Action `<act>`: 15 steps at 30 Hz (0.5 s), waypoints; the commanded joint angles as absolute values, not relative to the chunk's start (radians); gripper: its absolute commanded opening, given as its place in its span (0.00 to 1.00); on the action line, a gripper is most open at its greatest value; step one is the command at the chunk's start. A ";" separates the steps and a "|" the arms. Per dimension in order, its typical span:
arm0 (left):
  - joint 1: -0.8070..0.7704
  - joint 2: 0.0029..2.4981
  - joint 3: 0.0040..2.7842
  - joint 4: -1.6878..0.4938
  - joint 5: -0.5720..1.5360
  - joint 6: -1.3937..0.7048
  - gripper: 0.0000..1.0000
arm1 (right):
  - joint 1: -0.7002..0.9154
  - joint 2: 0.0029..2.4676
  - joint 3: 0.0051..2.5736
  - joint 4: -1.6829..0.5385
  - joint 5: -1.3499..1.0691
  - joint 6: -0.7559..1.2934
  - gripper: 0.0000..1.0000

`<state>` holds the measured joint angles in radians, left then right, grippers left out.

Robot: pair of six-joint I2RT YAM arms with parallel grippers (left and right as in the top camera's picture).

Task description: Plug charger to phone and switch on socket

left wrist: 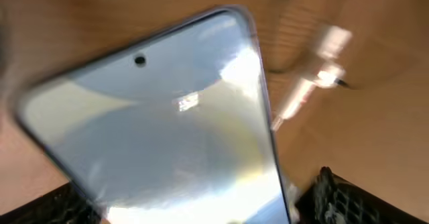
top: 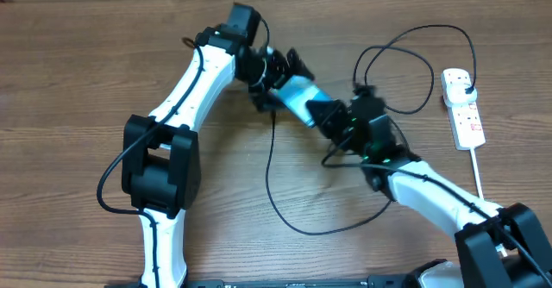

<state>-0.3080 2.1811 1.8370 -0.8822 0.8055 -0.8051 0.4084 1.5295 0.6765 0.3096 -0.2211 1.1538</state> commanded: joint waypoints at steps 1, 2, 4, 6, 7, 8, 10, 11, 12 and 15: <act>-0.257 2.183 1.862 -0.733 1.068 -0.624 1.00 | 0.343 1.489 0.703 0.318 -0.328 1.203 0.04; -0.253 2.183 1.862 -0.695 1.103 -0.624 1.00 | 0.325 1.477 0.703 0.323 -0.328 1.221 0.04; -0.248 2.183 1.862 -0.575 1.199 -0.645 1.00 | 0.288 1.452 0.703 0.350 -0.326 1.275 0.04; -0.249 2.183 1.862 -0.511 1.221 -0.699 0.99 | 0.261 1.439 0.711 0.393 -0.323 1.324 0.04; -0.249 2.183 1.862 -0.484 1.224 -0.727 0.98 | 0.253 1.438 0.720 0.408 -0.319 1.348 0.04; -0.250 2.183 1.862 -0.450 1.225 -0.765 0.98 | 0.249 1.438 0.729 0.421 -0.313 1.365 0.04; -0.250 2.183 1.862 -0.403 1.225 -0.824 0.96 | 0.245 1.438 0.761 0.443 -0.281 1.388 0.04; -0.251 2.183 1.862 -0.376 1.232 -0.859 0.95 | 0.245 1.438 0.780 0.444 -0.265 1.388 0.04; -0.251 2.183 1.862 -0.357 1.237 -0.883 0.95 | 0.245 1.438 0.799 0.440 -0.252 1.388 0.04; -0.251 2.183 1.862 -0.321 1.253 -0.956 0.91 | 0.245 1.438 0.860 0.437 -0.214 1.388 0.04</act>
<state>-0.2455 2.1811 1.8431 -0.3393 1.1976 -0.8375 0.2440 1.4742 0.7624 0.4110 -0.2592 1.3605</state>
